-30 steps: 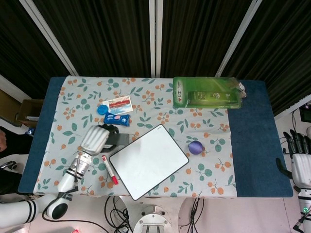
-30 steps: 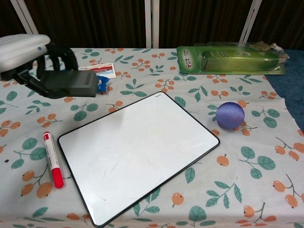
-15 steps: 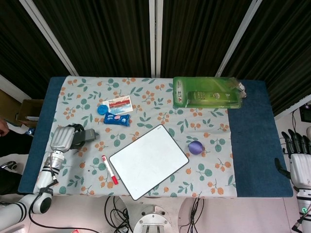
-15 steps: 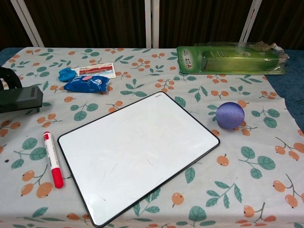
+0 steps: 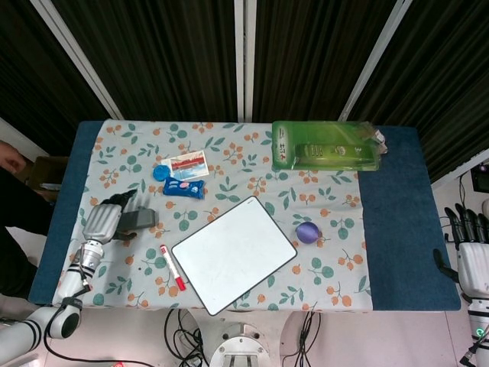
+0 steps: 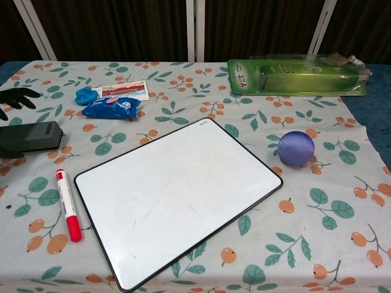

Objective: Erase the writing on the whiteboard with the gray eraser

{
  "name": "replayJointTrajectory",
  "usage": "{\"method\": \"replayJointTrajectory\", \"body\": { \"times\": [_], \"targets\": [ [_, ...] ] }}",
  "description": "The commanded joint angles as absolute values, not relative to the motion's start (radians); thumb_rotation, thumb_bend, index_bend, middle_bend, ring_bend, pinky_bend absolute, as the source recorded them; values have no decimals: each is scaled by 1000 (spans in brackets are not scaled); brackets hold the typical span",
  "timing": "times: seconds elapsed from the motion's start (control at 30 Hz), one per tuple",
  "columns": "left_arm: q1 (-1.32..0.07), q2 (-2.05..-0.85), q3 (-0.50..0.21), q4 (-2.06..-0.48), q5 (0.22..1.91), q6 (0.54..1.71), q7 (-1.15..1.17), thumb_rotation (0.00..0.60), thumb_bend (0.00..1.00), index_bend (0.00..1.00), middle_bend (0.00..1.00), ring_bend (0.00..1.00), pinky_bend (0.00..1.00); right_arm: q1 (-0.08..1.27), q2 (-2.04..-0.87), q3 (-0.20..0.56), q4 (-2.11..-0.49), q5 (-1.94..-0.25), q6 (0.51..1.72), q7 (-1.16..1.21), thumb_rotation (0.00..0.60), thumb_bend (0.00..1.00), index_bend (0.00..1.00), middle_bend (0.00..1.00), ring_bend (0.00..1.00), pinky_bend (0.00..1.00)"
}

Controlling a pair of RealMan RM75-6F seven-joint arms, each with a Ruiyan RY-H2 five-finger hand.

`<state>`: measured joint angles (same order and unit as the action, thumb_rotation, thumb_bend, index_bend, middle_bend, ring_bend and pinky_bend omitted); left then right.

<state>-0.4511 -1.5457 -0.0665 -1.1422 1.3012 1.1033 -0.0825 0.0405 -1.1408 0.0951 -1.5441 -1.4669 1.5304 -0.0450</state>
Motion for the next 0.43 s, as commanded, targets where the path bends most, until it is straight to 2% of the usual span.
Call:
{"method": "replayJointTrajectory", "body": {
  "times": [0.03,0.23,0.37,0.43],
  "targets": [
    [-434,-1539,-79,-1158,1327,1164,-88,600,22,66,110,107,240,40,-1138,96,-1546,-1468,1534,-44,600,274,0,0,0,0],
    [-355,-1419,-61,-1336,1408,1358,11,587,0,66,101,81,201,36,-1122,90,-1547,-1485,1541,-28,600,272,0,0,0,0],
    [-268,-1300,-42,-1485,1395,1459,110,512,0,68,98,77,186,38,-1121,91,-1534,-1475,1529,-14,600,270,0,0,0,0],
    [-236,-1255,-33,-1532,1373,1476,132,494,0,71,97,77,186,40,-1122,94,-1526,-1468,1522,-8,600,271,0,0,0,0]
  ]
}}
